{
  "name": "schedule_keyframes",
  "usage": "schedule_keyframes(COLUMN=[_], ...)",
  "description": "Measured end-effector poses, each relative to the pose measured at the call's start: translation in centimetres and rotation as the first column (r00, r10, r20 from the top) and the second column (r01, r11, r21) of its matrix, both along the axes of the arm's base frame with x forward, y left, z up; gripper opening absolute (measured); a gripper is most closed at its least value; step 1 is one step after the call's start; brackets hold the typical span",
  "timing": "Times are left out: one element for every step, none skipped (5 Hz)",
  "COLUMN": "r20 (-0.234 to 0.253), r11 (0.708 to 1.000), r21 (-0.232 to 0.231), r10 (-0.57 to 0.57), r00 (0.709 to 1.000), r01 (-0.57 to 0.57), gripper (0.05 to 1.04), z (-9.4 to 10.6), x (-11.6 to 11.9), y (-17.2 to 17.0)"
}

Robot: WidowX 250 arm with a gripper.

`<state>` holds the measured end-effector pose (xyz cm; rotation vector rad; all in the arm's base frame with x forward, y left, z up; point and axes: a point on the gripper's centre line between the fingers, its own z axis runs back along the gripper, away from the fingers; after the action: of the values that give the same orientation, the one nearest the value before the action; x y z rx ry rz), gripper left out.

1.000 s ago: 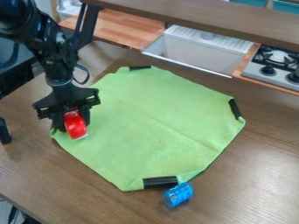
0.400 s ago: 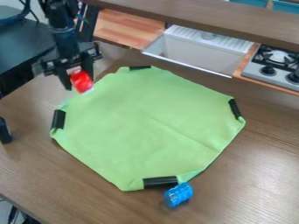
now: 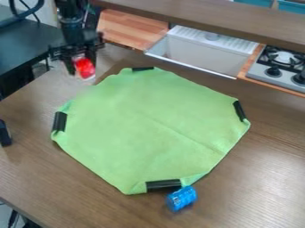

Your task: The red thing moved from cloth to table

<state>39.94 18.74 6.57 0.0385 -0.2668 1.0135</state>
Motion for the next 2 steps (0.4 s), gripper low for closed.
schedule_keyframes(r20=[0.007, 0.002], r11=[0.999, 0.998], r21=[0.002, 0.01], r10=[0.035, 0.069], r00=[0.999, 0.998], r01=[-0.035, -0.069], gripper=[0.567, 0.567], z=[-0.6, -1.3], x=[1.9, 3.9], y=[1.6, 2.8])
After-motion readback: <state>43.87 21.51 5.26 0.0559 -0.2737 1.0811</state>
